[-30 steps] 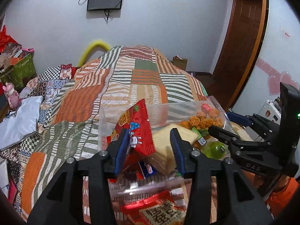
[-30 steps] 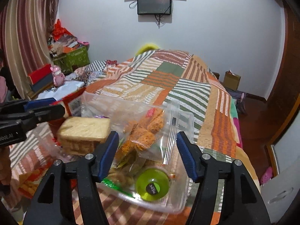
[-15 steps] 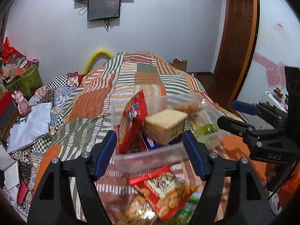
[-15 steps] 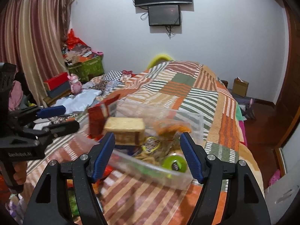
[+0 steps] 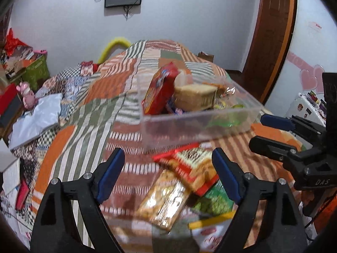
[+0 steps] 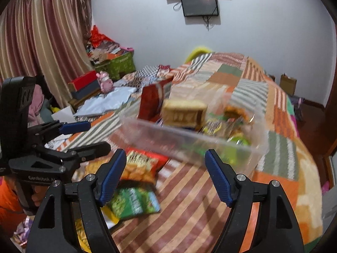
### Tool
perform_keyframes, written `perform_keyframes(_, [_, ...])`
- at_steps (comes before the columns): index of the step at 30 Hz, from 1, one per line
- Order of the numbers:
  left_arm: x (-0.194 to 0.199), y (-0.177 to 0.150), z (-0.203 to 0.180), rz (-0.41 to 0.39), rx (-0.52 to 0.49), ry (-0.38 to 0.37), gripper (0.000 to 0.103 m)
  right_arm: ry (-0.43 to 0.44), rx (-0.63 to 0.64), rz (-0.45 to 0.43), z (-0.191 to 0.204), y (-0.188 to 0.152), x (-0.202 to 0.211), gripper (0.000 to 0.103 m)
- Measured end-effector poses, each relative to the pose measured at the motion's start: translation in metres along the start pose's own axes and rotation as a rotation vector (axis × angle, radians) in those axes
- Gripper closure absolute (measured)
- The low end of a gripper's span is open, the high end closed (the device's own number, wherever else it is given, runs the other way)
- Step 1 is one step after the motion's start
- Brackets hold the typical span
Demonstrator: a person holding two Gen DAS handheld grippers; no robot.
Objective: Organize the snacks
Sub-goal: 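Grasp the clear peanut-cracker bag with the left tool while the right tool grasps the red cracker bag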
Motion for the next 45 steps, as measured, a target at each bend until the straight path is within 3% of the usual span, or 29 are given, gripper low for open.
perform_keyframes(13, [-0.020, -0.054, 0.025, 0.100, 0.046, -0.026, 0.018, 0.043, -0.006, 0.125, 0.021, -0.036, -0.037, 0.029])
perform_keyframes(21, [-0.039, -0.062, 0.023, 0.135, 0.027, -0.052, 0.018, 0.021, 0.023, 0.162, 0.027, -0.038, -0.047, 0.029])
perform_keyframes(29, [-0.048, -0.052, 0.009, 0.126, -0.009, -0.086, 0.044, 0.012, 0.038, 0.181, 0.033, -0.030, -0.056, 0.029])
perform_keyframes(30, [-0.047, -0.052, 0.008, 0.119, -0.015, -0.089, 0.052, 0.011, 0.039, 0.184, 0.035, -0.030, -0.057, 0.029])
perform_keyframes(45, [-0.016, -0.070, 0.061, 0.062, 0.080, -0.022, 0.058, 0.075, -0.002, 0.193, 0.055, -0.017, -0.059, 0.017])
Point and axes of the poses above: each gripper's, at about its wrist camera, not at the fingertips, and x roughly against the way its jaws point, z to its left, y to its top, the point moved 9 cm from there along -x, roughly the way its jaws point, and after that the axes turned 13 degrees about z, right-handed, at the moved point
